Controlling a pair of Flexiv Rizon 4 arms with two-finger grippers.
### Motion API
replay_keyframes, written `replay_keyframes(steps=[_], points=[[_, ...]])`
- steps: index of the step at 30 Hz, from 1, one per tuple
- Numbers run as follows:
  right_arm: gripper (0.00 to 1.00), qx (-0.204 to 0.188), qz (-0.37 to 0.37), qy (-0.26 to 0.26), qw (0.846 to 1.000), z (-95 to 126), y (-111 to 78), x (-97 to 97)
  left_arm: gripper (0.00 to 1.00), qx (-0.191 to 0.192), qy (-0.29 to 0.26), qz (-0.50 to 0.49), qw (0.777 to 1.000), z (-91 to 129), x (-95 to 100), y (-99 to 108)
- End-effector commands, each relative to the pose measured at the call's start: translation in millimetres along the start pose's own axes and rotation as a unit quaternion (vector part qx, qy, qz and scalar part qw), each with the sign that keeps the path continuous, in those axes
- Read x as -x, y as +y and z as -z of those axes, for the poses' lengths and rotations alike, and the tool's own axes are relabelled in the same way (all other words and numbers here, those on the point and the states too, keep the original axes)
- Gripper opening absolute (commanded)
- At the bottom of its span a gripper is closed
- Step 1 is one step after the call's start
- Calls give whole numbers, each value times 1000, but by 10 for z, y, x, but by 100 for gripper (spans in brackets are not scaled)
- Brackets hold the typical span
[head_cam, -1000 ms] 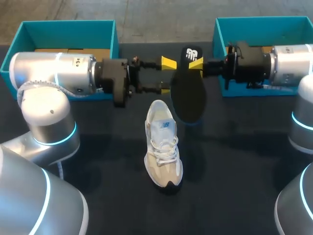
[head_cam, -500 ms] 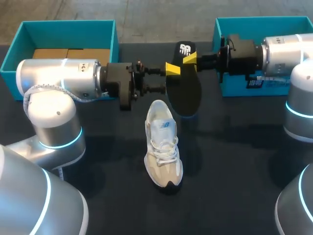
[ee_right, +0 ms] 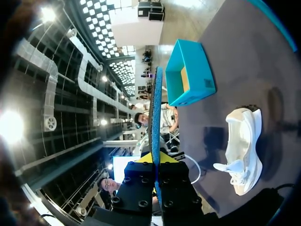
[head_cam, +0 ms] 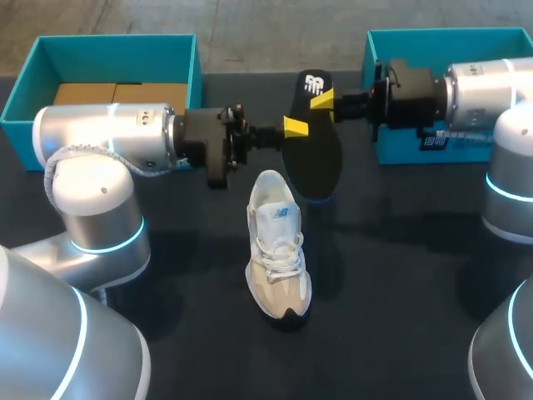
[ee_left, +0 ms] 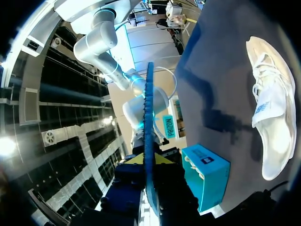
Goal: Take the shoe out of the shoebox, open the shoe tongue, remove and reinsert the insole, then place the shoe into the shoebox
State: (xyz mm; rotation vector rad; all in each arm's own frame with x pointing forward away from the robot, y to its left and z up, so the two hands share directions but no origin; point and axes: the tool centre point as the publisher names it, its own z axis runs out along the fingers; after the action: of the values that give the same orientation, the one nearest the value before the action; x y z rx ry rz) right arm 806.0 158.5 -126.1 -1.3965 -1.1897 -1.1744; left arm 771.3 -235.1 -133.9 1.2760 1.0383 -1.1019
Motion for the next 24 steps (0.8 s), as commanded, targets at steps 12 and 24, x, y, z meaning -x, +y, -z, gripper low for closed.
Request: replay_keyframes(steps=[12, 24], points=[[100, 7, 40, 12, 999, 113, -96, 70, 0, -11, 0, 11, 1000, 34, -31, 15], [100, 10, 70, 4, 997, 551, -295, 174, 0, -13, 7, 25, 1000, 238, -21, 15]])
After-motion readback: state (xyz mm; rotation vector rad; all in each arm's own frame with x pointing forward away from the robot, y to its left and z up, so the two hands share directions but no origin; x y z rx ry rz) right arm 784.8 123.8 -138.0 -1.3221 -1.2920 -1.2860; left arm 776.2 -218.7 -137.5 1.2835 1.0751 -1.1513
